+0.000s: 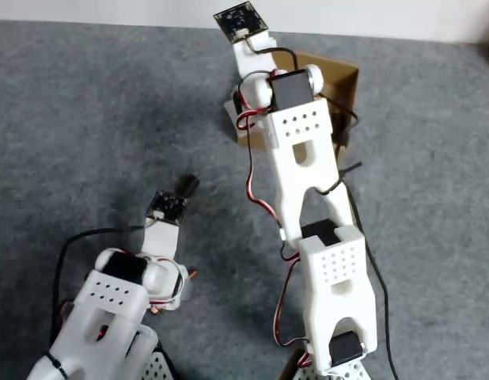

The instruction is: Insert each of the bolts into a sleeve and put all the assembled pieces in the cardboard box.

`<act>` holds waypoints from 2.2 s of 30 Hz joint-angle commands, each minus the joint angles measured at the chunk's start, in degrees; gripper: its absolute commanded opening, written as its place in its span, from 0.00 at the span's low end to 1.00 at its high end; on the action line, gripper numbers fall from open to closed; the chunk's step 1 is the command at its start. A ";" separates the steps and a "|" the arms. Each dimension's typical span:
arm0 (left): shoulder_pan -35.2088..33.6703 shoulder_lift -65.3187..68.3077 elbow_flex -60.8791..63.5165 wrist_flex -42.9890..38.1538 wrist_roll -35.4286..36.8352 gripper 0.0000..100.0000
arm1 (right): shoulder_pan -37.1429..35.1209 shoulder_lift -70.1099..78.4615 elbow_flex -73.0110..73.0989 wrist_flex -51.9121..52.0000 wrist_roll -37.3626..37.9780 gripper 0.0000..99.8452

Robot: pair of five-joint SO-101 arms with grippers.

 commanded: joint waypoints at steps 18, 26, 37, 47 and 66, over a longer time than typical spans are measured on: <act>3.56 0.13 4.09 -6.59 -0.35 0.00 | 0.66 -0.31 -0.04 1.10 -0.62 0.30; 3.03 -0.40 0.13 -5.71 -0.26 0.01 | 0.66 -0.22 -0.04 1.10 -0.53 0.30; -9.10 -0.40 -22.02 -4.75 -27.52 0.01 | 0.66 -0.22 -0.04 1.10 -0.26 0.30; -14.81 -0.04 -10.15 -2.46 -106.29 0.01 | 0.75 -0.22 -0.04 1.10 -0.26 0.30; -22.29 14.20 -19.21 -11.87 -108.31 0.00 | 0.75 -0.22 -0.04 1.10 -0.44 0.30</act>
